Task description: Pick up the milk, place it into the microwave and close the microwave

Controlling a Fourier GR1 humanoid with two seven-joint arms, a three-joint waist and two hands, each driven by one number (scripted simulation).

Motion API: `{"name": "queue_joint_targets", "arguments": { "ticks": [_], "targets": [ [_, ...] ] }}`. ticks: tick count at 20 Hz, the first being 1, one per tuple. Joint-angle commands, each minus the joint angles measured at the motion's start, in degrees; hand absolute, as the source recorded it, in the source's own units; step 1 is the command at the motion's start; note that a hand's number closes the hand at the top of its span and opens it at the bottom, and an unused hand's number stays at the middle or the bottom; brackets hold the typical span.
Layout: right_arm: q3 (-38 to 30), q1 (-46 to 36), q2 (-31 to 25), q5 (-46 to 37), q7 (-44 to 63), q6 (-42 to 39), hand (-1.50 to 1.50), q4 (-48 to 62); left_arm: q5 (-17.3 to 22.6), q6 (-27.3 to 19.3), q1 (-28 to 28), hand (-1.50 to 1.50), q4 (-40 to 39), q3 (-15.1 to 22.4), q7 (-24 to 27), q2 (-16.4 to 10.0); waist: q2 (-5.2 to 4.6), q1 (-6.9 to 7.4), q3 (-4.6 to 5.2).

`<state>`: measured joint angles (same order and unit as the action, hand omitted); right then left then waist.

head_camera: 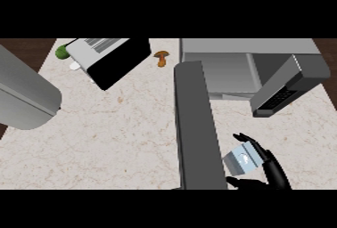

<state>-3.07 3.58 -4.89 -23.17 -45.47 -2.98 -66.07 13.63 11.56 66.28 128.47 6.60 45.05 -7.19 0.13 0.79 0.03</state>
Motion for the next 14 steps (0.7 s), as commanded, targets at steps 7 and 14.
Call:
{"name": "queue_joint_targets", "arguments": {
  "ticks": [7,14],
  "targets": [
    [-1.9,-7.2,-2.9,-7.0,-7.7,10.6,1.5,15.6,2.3,3.8,3.0,-1.5,0.9,-3.0,1.6,-1.0,-0.08,0.5,-0.09],
    [-1.1,-12.0,1.0,-7.3,-11.2,14.1,1.5,20.4,1.9,3.3,3.1,-1.5,3.8,-1.5,-2.4,0.2,-0.08,0.09,-0.08]
  ]
}}
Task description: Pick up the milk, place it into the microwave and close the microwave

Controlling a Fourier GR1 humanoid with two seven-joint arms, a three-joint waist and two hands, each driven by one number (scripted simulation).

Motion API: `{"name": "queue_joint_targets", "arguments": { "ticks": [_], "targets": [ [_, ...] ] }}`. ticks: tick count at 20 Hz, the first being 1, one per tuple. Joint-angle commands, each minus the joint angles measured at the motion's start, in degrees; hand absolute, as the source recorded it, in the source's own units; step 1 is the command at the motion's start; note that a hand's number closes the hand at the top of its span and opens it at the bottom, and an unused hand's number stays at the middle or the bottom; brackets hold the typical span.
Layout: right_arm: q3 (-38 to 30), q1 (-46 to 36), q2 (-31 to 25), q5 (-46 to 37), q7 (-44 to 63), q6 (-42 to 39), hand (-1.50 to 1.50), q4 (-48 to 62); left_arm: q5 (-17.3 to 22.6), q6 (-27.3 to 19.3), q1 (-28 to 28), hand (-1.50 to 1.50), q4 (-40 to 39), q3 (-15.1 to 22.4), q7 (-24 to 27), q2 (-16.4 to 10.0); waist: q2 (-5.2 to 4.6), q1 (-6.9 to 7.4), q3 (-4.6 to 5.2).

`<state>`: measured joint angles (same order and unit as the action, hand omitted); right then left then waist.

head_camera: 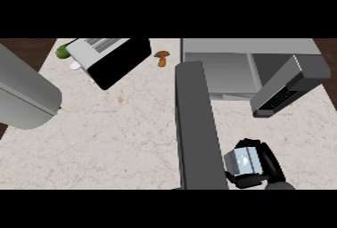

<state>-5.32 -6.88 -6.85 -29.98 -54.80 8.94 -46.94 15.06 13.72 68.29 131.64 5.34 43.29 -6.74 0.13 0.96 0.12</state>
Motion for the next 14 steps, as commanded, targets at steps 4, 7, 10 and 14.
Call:
{"name": "queue_joint_targets", "arguments": {
  "ticks": [4,7,10,14],
  "targets": [
    [-7.0,-11.7,-2.6,3.9,-7.4,1.4,1.5,15.7,-1.5,2.9,-2.7,-1.5,-7.3,-0.8,4.5,0.6,-0.43,0.93,-0.28],
    [-9.6,-17.9,-3.5,5.2,-7.1,1.8,1.5,21.5,-1.1,2.9,-2.1,-1.5,-5.4,-0.4,2.7,0.2,-0.77,1.72,-0.38],
    [-10.2,-19.1,-3.9,5.7,-12.1,1.1,1.5,24.7,3.1,2.3,-3.4,-1.5,-2.1,-2.7,-1.5,-0.9,-0.94,1.26,-0.39],
    [-7.5,-21.1,-4.3,5.7,-11.4,-8.3,1.5,23.5,5.3,3.5,-4.2,-1.5,-3.8,-5.3,-0.9,-1.5,-0.44,0.46,-0.23]
  ]
}}
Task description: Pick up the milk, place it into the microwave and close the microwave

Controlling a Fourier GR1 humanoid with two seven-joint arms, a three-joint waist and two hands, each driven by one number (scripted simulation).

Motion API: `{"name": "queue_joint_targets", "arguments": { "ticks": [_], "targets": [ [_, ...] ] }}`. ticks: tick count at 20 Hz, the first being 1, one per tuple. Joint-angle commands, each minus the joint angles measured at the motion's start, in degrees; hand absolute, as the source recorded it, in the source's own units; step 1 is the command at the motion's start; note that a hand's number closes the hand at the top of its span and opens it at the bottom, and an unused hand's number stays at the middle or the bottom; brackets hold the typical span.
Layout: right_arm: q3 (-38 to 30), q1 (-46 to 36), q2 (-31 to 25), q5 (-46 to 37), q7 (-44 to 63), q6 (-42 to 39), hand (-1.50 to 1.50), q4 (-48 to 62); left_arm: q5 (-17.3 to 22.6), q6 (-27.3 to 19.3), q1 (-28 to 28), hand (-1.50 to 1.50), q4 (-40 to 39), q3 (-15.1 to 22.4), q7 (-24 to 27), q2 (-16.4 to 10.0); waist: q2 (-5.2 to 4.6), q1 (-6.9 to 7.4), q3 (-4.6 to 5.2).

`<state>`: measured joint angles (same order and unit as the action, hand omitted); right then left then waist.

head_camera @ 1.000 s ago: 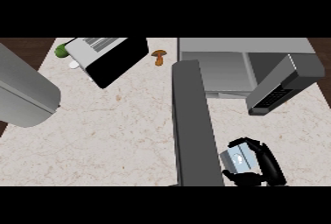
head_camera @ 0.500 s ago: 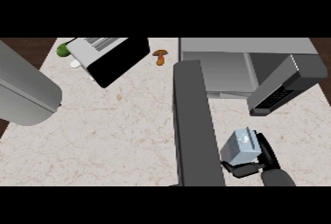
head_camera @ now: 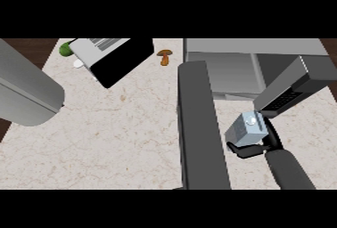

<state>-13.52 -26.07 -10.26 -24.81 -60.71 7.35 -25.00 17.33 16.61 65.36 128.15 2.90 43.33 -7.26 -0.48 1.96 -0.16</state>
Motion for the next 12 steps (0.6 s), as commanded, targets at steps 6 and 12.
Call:
{"name": "queue_joint_targets", "arguments": {
  "ticks": [6,12],
  "targets": [
    [3.5,-4.2,3.7,0.6,1.1,-2.9,1.5,-6.6,4.9,1.5,2.1,-1.5,1.6,-5.2,-1.9,-1.1,0.69,-1.33,0.17],
    [2.3,-7.9,2.6,1.5,12.1,0.1,1.5,-12.1,4.0,3.3,-0.3,-1.5,-2.9,-5.9,-1.0,0.0,0.71,-1.47,0.2]
  ]
}}
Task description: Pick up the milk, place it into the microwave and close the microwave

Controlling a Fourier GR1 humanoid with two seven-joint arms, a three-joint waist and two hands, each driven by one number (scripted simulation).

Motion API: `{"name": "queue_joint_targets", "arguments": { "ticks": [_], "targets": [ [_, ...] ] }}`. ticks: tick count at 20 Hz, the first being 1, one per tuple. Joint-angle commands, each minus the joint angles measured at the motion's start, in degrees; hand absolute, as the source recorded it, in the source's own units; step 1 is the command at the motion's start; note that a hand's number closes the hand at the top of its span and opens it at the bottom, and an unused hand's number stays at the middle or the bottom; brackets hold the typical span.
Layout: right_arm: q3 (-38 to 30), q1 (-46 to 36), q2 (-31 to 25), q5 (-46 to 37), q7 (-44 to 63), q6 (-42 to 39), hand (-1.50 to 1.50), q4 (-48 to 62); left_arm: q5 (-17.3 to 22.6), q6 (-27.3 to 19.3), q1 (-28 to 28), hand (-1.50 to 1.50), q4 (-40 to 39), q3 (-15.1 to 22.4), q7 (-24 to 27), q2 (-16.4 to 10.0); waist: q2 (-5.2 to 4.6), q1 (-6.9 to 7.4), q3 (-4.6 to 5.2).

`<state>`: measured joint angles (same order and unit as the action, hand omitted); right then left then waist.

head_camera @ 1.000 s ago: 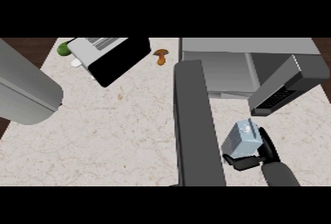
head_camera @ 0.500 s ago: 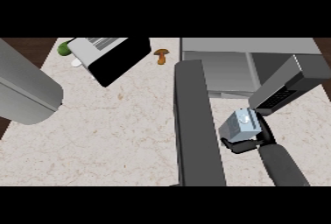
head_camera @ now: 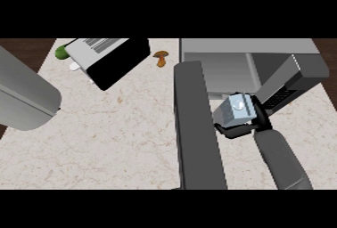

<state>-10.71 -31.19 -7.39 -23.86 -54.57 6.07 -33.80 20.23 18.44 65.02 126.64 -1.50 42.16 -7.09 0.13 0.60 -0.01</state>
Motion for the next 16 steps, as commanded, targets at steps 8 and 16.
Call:
{"name": "queue_joint_targets", "arguments": {
  "ticks": [8,16],
  "targets": [
    [0.1,-14.0,0.1,-0.9,16.1,1.2,1.5,2.1,2.0,1.7,-2.5,-1.5,-2.1,-3.0,-3.3,0.1,-0.43,0.91,-0.02],
    [-3.0,-21.9,-3.0,-3.3,15.7,10.9,1.5,15.1,1.1,2.4,-7.2,-1.5,-4.3,-3.7,-4.4,-0.5,-1.52,3.0,-0.13]
  ]
}}
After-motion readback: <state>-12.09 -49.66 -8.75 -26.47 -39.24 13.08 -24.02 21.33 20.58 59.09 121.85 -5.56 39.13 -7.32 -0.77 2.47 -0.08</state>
